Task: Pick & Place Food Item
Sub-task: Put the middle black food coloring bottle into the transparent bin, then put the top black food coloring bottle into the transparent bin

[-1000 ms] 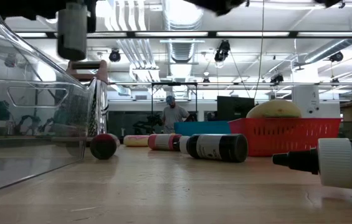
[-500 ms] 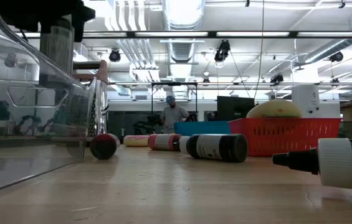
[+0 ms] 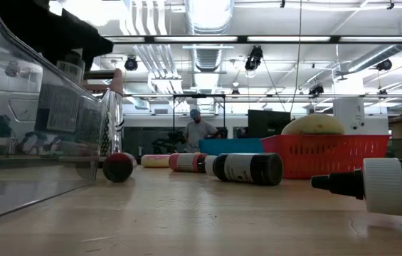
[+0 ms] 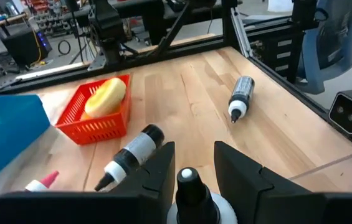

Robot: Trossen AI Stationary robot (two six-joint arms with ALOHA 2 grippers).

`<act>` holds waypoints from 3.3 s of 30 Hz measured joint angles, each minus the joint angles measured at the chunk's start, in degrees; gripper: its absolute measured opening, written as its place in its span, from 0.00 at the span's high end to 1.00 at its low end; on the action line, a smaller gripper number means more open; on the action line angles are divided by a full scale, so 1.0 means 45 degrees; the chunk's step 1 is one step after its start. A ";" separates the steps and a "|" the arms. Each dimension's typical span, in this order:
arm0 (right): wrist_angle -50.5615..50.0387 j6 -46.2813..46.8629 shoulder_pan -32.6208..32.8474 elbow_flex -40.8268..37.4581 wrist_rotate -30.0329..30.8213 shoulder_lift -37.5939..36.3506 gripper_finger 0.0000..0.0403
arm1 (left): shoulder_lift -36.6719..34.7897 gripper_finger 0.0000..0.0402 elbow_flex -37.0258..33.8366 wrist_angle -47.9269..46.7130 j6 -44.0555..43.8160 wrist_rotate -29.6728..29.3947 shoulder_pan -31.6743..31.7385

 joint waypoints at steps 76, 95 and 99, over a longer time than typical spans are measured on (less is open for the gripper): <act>-0.0009 0.0201 0.0029 -0.0331 0.0212 -0.0058 0.38 | 0.1376 0.58 -0.0777 0.0833 -0.2557 -0.1859 -0.2217; -0.3298 0.3483 -0.0829 0.0439 -0.1455 -0.0058 0.40 | -0.0601 0.60 -0.0776 0.2084 0.0764 -0.3820 -0.2237; -0.7676 0.6205 -0.1878 0.1846 -0.3341 0.0199 0.43 | -0.1531 0.60 -0.0777 0.2079 0.1366 -0.4923 -0.2084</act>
